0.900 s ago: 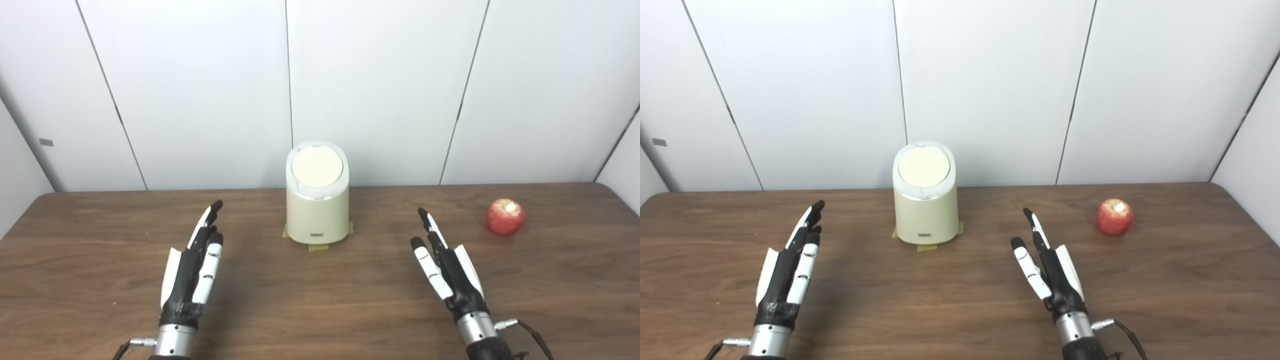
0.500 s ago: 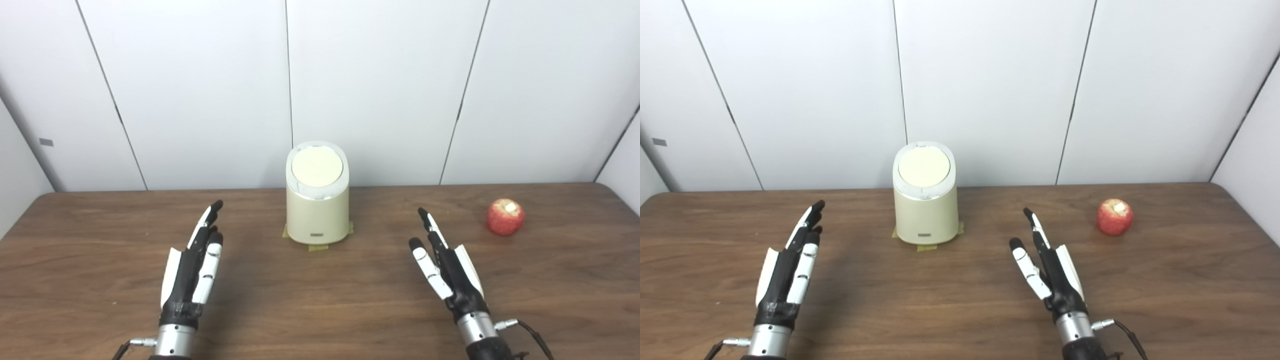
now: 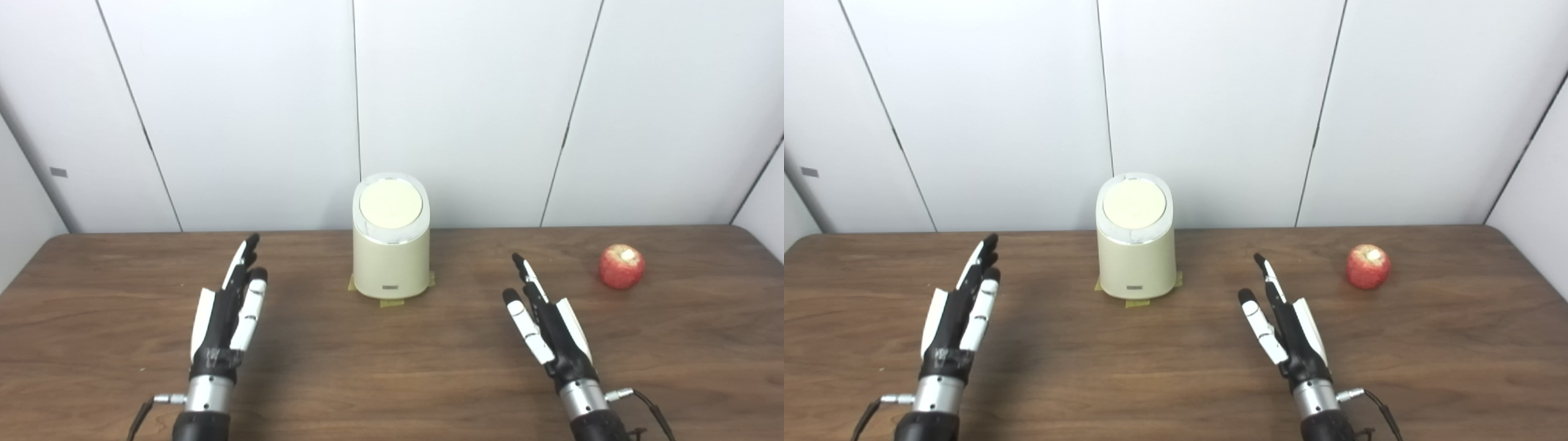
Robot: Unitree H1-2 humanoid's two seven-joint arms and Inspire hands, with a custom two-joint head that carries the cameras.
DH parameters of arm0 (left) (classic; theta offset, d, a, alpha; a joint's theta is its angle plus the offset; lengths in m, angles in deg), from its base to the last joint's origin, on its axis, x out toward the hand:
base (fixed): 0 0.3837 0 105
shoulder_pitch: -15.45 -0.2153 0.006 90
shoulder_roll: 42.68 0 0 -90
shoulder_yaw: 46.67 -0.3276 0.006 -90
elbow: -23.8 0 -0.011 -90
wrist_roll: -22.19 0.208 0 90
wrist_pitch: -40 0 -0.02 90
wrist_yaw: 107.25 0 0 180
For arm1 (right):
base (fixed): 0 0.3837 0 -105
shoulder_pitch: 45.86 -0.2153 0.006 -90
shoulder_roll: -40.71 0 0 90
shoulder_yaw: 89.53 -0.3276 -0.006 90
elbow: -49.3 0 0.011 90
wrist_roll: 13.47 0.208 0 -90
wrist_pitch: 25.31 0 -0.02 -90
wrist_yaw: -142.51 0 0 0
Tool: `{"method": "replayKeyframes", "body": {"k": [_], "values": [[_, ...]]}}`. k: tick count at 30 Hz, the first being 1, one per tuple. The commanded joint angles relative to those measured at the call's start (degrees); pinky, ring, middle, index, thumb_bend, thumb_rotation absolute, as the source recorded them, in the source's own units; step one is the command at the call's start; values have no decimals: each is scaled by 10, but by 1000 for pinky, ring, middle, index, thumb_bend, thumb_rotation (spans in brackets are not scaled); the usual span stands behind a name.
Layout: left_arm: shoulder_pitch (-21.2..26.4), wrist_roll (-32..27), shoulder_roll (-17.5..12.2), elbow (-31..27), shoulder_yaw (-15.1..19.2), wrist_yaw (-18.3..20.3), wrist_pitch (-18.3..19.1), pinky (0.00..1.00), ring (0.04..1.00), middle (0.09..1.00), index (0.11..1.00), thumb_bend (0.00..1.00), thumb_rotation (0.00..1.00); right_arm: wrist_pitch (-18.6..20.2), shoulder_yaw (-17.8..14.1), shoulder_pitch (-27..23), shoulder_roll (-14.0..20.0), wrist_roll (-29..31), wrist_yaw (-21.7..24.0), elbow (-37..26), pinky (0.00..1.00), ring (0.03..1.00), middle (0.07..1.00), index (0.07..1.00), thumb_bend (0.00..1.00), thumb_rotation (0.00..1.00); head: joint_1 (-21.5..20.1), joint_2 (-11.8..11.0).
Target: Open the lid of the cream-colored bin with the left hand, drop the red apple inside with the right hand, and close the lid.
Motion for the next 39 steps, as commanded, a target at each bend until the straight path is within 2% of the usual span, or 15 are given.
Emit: {"method": "replayKeyframes", "body": {"k": [1, 4, 9, 12, 16, 18, 23, 26, 28, 30, 35, 39], "values": [[61, 3, -1, -25, -1, 2, 22, 990, 999, 1000, 999, 523, 786, -11, -1, -17, -2, 0, -7, 1, 988, 1000, 1000, 983, 223, 1000, -1, 0], [112, 7, -1, -21, -6, 9, 71, 999, 1000, 1000, 1000, 567, 702, -12, 1, -17, -4, -4, -9, 1, 984, 1000, 1000, 987, 237, 1000, -5, -2], [183, 26, 2, -7, -27, 18, 146, 1000, 1000, 1000, 1000, 636, 650, -8, 5, -15, -4, -14, -11, -3, 976, 1000, 1000, 991, 236, 1000, -6, -1], [214, 46, 4, 4, -43, 18, 183, 1000, 1000, 1000, 1000, 680, 643, -9, 6, -16, -2, -16, -10, -2, 981, 1000, 1000, 998, 258, 1000, -4, -1], [254, 65, 15, 21, -55, 12, 225, 1000, 1000, 1000, 1000, 762, 556, -10, 7, -17, -1, -20, -11, -2, 977, 1000, 1000, 989, 275, 1000, -4, -1], [267, 69, 21, 31, -59, 10, 234, 1000, 1000, 1000, 1000, 789, 503, -11, 6, -16, -3, -19, -12, -2, 965, 1000, 1000, 990, 276, 1000, -5, -2], [283, 81, 30, 50, -73, 10, 246, 1000, 1000, 1000, 1000, 798, 451, -5, 6, -15, -4, -25, -15, -6, 950, 994, 1000, 986, 259, 1000, -5, -2], [296, 129, 20, 61, -107, 22, 289, 1000, 1000, 1000, 1000, 833, 434, -7, 5, -13, -4, -24, -14, -7, 953, 998, 1000, 988, 255, 1000, -4, -3], [303, 158, 15, 67, -122, 36, 303, 1000, 1000, 1000, 1000, 864, 403, -10, 7, -13, -2, -28, -15, -6, 946, 996, 1000, 987, 258, 1000, -4, -3], [308, 189, 12, 79, -129, 50, 305, 1000, 1000, 1000, 1000, 905, 385, -6, 6, -12, -2, -27, -13, -8, 950, 997, 1000, 987, 250, 1000, -4, -2], [314, 246, 19, 99, -119, 79, 305, 1000, 1000, 1000, 1000, 964, 323, 5, 5, -10, -6, -22, -10, -15, 951, 996, 1000, 991, 258, 1000, -8, -2], [313, 302, 16, 108, -124, 109, 305, 1000, 1000, 1000, 1000, 989, 338, 2, 7, -10, -5, -25, -12, -15, 938, 993, 1000, 989, 255, 1000, -9, -1]]}}
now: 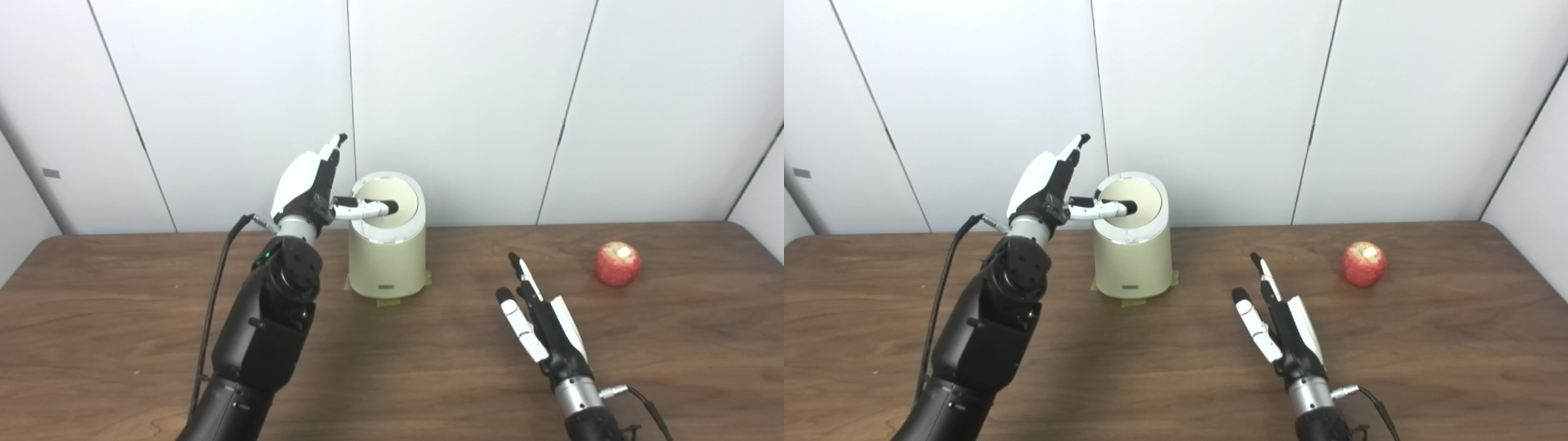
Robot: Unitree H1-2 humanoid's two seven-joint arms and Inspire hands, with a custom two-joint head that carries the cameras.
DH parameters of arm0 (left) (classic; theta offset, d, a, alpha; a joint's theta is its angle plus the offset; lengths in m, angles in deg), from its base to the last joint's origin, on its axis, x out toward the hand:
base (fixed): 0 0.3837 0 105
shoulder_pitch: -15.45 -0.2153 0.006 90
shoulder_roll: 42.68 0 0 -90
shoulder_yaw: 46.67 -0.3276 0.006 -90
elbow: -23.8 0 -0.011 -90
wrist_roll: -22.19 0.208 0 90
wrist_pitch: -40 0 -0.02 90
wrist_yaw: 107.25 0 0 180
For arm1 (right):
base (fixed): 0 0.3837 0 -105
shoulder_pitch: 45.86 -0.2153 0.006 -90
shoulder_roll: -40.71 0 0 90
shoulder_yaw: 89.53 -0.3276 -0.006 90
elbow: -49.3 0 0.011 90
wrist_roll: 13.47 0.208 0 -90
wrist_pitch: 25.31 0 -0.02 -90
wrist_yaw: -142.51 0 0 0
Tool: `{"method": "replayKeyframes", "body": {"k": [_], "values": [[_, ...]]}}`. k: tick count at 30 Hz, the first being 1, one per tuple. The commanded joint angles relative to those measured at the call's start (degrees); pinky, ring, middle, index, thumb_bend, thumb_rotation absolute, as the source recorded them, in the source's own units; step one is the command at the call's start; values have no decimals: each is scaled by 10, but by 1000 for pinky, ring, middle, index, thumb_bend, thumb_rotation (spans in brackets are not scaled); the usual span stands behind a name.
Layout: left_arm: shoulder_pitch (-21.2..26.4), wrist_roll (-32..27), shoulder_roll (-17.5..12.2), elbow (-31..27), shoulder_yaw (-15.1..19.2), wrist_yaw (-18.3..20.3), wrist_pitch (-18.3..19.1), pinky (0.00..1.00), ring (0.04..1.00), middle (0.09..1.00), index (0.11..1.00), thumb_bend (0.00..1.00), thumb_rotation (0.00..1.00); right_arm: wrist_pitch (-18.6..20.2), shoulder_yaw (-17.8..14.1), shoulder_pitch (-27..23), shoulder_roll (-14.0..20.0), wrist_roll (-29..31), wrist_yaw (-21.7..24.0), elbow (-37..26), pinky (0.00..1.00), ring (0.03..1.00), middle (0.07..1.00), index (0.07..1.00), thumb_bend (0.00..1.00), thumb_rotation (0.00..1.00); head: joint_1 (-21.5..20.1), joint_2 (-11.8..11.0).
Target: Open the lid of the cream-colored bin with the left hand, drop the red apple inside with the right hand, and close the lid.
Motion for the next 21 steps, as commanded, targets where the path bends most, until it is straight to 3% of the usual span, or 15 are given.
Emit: {"method": "replayKeyframes", "body": {"k": [1, 5, 16, 21], "values": [[35, 39, -4, -3, -1, 6, -3, 1000, 1000, 1000, 1000, 993, 335, -12, 2, -7, 0, -3, -6, -13, 939, 994, 1000, 990, 246, 1000, 0, 1], [30, 77, 3, 8, 6, 15, -3, 1000, 1000, 1000, 1000, 969, 326, -17, 3, -7, 3, -3, -4, -11, 957, 998, 1000, 987, 222, 1000, 0, 2], [31, 99, 9, 28, 13, 20, -3, 1000, 1000, 1000, 1000, 873, 457, -3, 6, -5, 2, -6, -1, -18, 940, 994, 1000, 986, 231, 1000, -2, 1], [34, 112, 17, 34, 21, 29, -3, 1000, 1000, 1000, 1000, 868, 615, 10, 9, -3, 3, -12, 1, -28, 943, 994, 1000, 985, 234, 1000, -5, 3]]}}
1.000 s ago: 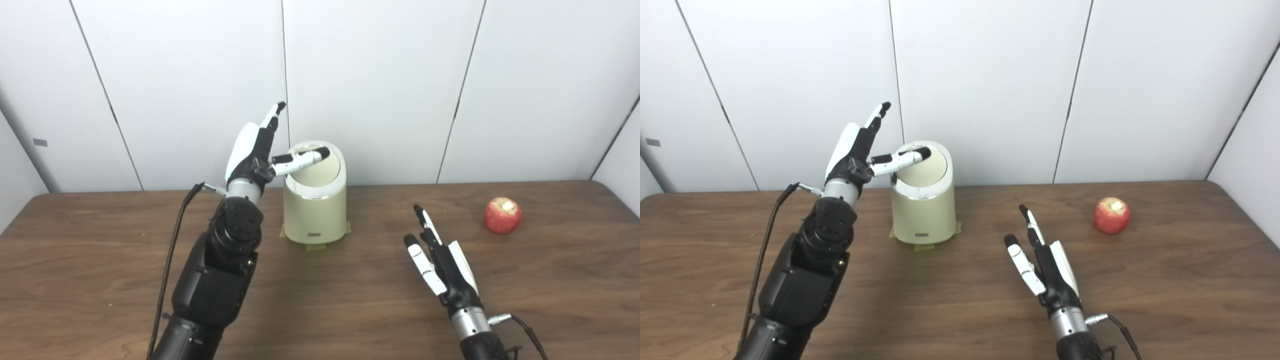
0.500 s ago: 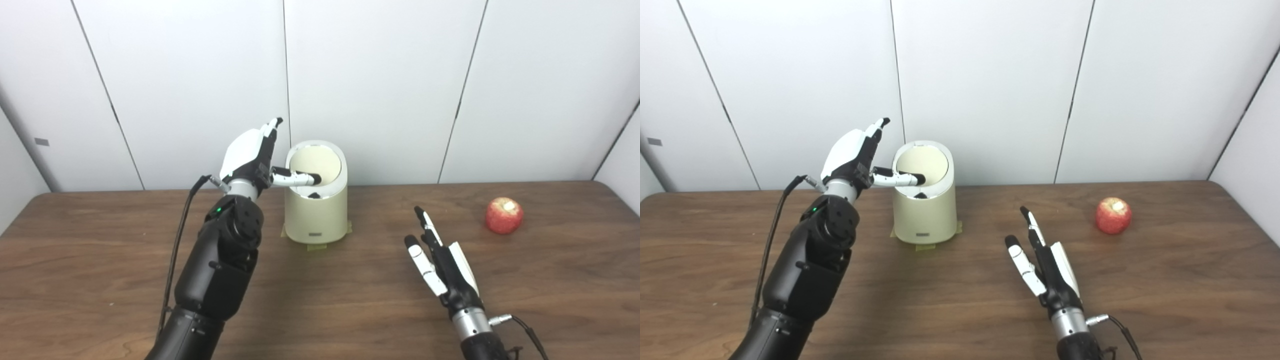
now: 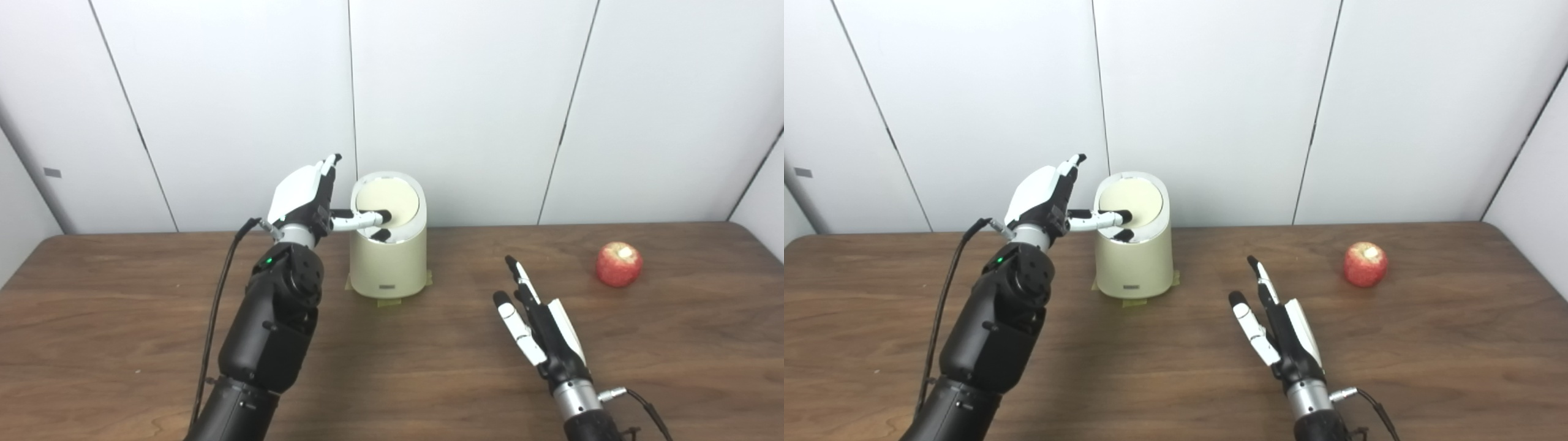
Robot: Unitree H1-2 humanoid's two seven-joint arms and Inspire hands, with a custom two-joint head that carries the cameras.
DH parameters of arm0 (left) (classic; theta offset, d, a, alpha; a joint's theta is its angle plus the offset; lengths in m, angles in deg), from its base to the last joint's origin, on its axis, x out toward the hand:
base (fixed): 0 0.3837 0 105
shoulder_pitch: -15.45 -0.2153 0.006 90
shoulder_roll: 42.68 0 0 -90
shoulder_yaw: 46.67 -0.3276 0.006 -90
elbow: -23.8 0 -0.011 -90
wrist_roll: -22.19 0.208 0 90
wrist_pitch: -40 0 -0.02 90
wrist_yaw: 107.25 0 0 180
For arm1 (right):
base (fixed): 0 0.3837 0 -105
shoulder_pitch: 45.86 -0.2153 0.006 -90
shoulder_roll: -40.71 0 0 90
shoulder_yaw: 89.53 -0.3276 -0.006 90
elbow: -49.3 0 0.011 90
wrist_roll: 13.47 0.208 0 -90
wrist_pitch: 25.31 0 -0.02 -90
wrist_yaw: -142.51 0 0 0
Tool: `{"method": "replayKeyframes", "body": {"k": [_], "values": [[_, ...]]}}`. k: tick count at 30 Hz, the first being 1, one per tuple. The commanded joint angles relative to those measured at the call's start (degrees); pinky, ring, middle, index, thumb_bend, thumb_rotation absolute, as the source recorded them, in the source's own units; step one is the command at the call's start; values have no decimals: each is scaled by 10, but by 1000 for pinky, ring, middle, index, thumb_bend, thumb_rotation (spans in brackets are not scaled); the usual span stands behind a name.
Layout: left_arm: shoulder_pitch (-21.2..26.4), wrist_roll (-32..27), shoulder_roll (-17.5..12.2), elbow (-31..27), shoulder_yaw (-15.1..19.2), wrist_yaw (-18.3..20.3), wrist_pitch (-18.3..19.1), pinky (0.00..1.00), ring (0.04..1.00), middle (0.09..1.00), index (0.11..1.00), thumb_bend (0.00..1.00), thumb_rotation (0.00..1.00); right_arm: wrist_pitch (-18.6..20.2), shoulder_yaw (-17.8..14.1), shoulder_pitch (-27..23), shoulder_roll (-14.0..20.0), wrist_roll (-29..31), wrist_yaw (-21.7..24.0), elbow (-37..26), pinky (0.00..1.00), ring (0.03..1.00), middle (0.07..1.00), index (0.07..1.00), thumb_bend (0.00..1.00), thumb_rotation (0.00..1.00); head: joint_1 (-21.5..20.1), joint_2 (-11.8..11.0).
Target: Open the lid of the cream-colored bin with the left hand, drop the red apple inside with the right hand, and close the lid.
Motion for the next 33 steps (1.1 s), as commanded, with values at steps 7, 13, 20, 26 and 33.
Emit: {"method": "replayKeyframes", "body": {"k": [7, 13, 20, 26, 33], "values": [[48, 27, 14, -3, 11, 6, -2, 1000, 1000, 1000, 1000, 907, 747, -10, 1, -11, 0, -1, -3, -14, 949, 998, 1000, 989, 233, 1000, -3, 2], [62, 42, 14, 6, 8, 20, -2, 1000, 1000, 1000, 1000, 894, 708, -8, 3, -10, -3, -1, -3, -16, 955, 993, 1000, 986, 228, 1000, -7, 5], [72, 56, 10, 21, -2, 28, -3, 1000, 1000, 1000, 1000, 891, 645, -15, 5, -10, -4, -2, -6, -14, 959, 994, 997, 979, 244, 1000, -8, 9], [81, 65, 6, 55, -14, 15, -3, 1000, 1000, 1000, 1000, 867, 508, -8, 7, -9, -6, -3, -4, -20, 946, 985, 992, 974, 246, 1000, -10, 10], [84, 78, -2, 76, -25, 17, -3, 1000, 1000, 1000, 1000, 866, 427, -4, 8, -9, -4, -6, -3, -23, 933, 979, 989, 970, 248, 1000, -11, 11]]}}
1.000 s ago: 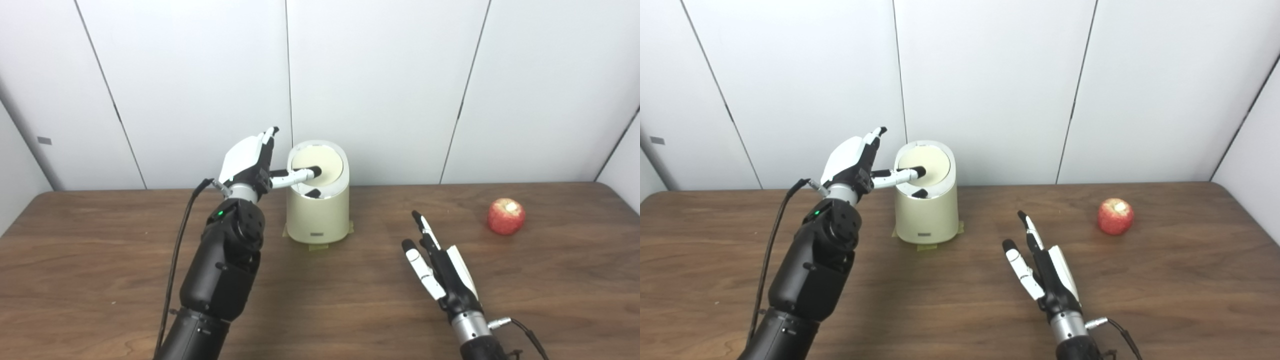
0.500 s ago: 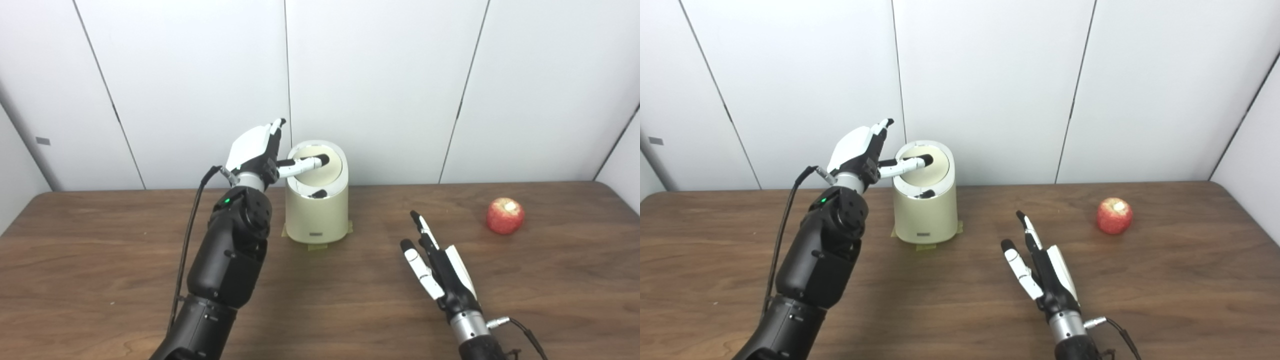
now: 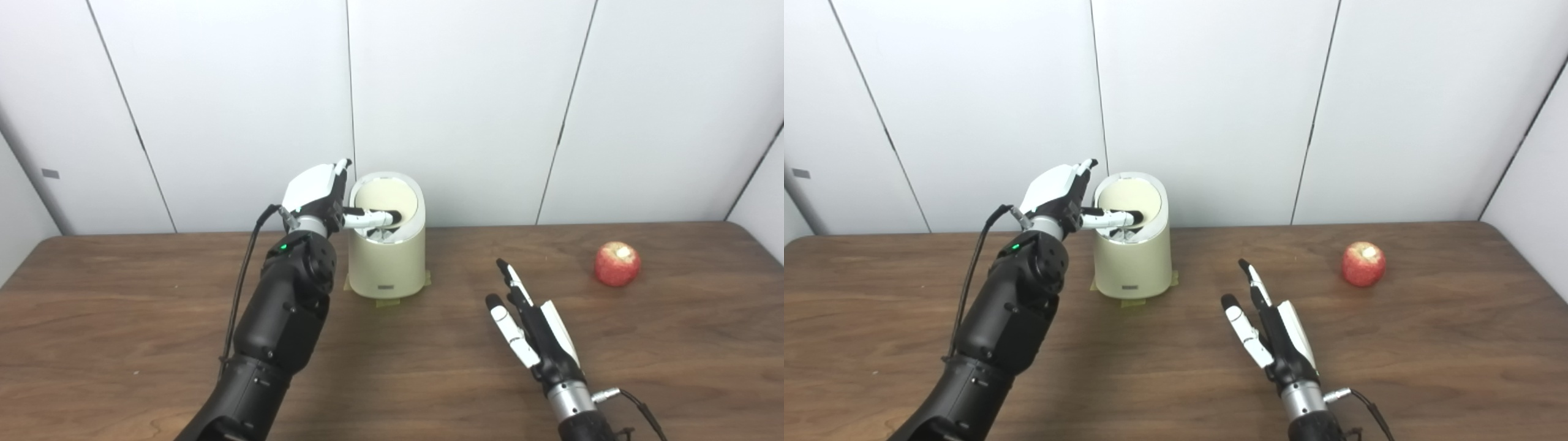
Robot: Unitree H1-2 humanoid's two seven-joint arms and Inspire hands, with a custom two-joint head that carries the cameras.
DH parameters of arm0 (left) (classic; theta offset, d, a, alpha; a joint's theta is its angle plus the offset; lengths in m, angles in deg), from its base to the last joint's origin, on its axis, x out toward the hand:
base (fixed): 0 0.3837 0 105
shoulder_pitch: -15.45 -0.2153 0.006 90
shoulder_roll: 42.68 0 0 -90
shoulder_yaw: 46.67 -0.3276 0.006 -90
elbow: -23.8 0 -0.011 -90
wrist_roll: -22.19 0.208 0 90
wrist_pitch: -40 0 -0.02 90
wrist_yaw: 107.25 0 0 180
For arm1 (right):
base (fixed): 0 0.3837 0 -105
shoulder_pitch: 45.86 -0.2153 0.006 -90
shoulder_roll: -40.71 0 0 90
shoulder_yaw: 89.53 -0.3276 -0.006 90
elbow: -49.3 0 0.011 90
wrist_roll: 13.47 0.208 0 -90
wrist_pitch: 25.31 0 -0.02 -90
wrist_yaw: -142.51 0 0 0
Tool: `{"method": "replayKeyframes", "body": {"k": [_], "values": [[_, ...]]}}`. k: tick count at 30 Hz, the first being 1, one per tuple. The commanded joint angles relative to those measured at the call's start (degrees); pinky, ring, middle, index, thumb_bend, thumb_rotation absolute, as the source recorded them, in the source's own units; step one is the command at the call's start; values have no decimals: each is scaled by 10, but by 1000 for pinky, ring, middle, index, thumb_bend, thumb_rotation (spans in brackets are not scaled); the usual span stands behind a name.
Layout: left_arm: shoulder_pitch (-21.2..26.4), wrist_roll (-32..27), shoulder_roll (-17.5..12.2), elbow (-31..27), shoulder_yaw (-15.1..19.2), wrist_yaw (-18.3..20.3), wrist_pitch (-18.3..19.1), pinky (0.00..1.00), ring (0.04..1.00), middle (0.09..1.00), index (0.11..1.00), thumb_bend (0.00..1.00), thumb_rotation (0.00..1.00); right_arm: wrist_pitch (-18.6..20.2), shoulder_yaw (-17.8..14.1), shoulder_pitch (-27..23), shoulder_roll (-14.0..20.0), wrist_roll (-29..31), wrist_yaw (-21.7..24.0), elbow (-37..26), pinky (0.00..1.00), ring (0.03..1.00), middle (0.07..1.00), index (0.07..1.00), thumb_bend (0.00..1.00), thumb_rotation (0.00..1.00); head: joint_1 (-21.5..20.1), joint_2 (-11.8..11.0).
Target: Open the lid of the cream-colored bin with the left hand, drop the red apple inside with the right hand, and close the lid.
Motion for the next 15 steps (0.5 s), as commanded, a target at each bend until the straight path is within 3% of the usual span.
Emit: {"method": "replayKeyframes", "body": {"k": [1, 6, 11, 15], "values": [[37, 16, -10, 1, -6, -18, -2, 1000, 1000, 1000, 1000, 857, 412, -12, 0, -12, -1, 0, -3, -17, 929, 977, 988, 971, 243, 1000, 0, 0], [35, 22, -19, 5, -21, -21, -3, 1000, 1000, 1000, 1000, 818, 366, -15, 2, -12, 0, -2, -3, -17, 920, 971, 983, 966, 240, 1000, 1, -1], [35, 54, -35, -4, -57, -20, -3, 1000, 1000, 1000, 1000, 960, 256, -12, 1, -11, 0, 0, -2, -17, 924, 973, 983, 968, 228, 979, 1, -1], [40, 125, -55, -13, -107, -5, -3, 1000, 1000, 1000, 1000, 1000, 205, -7, 0, -11, -1, 1, -1, -20, 927, 972, 983, 969, 232, 978, 3, 0]]}}
